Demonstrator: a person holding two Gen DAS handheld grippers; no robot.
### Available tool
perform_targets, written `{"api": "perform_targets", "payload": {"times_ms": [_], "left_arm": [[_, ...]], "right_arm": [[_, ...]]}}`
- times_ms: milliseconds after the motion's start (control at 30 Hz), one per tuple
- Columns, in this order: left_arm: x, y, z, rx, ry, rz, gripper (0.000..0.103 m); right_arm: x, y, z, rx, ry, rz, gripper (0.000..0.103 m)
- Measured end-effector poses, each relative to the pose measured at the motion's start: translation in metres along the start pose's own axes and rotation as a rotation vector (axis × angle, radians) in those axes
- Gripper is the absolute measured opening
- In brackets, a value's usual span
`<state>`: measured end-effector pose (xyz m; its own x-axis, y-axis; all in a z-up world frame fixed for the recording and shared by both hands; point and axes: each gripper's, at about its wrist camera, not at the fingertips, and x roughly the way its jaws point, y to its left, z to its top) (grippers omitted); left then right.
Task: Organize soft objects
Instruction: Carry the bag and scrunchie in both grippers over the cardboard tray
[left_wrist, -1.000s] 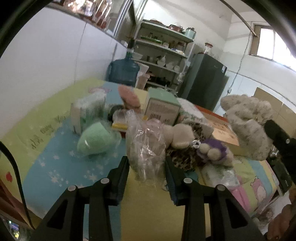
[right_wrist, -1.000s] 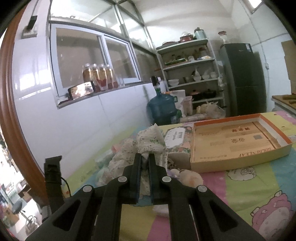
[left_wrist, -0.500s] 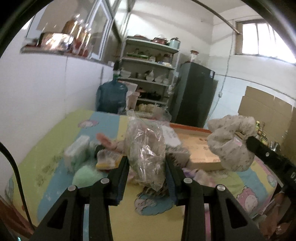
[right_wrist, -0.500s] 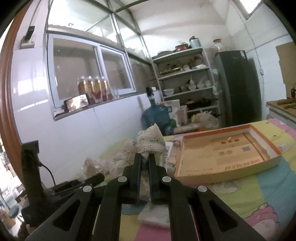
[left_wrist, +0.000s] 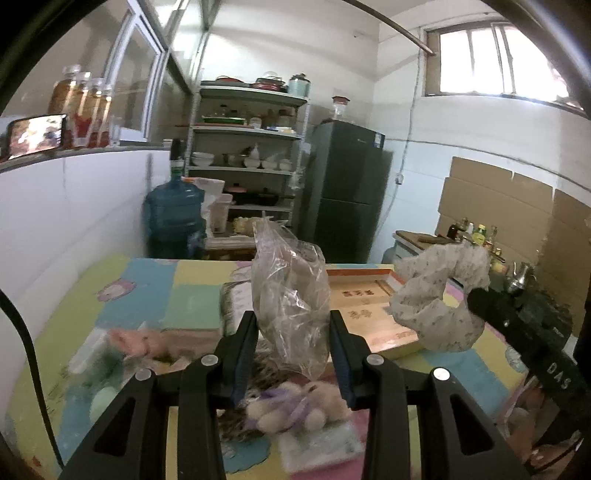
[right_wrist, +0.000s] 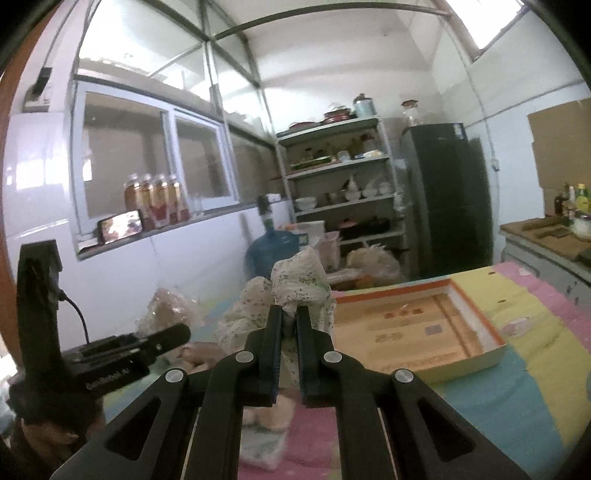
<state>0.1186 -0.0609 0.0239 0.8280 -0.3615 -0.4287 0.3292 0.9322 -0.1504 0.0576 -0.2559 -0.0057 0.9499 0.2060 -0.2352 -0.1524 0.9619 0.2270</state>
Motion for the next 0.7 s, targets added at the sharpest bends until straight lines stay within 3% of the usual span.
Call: {"api": "perform_targets", "payload": {"times_ms": [300,700], "left_arm": [[0.035,-0.035,0.012,0.026,0.048,-0.046,0.038],[0.111,-0.075,0.024,-0.037,0.16,-0.103,0.038]], "right_arm": [[0.005,-0.053,0.003,0.039,0.007,-0.081,0.007],[0.034,-0.127,0.016,0.102,0.06,-0.147,0.007]]}}
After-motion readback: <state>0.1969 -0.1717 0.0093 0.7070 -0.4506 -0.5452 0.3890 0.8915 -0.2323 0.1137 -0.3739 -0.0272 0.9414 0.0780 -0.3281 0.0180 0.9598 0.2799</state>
